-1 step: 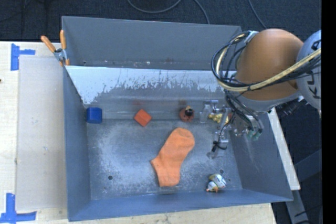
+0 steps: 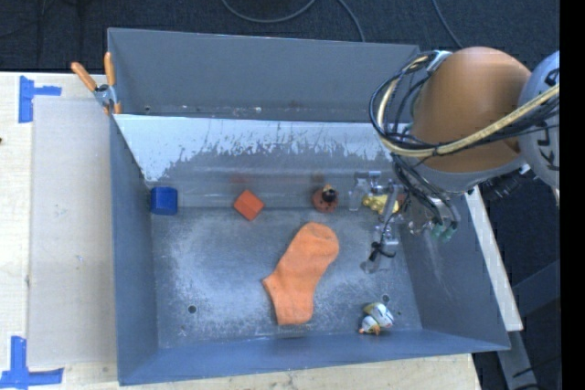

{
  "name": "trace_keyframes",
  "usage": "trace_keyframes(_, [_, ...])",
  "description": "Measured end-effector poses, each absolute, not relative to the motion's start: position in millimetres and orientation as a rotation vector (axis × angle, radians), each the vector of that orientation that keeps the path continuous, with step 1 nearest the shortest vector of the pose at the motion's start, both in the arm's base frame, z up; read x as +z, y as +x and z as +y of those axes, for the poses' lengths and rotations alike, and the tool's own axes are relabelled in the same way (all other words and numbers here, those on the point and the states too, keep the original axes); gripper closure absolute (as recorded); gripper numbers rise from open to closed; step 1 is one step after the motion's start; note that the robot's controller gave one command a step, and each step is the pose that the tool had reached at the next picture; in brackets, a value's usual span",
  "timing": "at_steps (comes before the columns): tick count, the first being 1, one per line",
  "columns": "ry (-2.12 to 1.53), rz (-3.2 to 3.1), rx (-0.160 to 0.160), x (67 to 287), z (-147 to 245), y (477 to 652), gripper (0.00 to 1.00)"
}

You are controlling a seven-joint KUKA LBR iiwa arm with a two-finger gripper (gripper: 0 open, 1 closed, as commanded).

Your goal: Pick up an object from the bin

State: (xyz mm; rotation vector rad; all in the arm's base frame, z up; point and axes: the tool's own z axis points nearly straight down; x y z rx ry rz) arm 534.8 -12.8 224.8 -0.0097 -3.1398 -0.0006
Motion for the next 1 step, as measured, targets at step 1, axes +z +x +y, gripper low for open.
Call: trace_keyframes(1, [0.036, -3.145, 0.0, 180.6, -0.6, 547.5, 0.0])
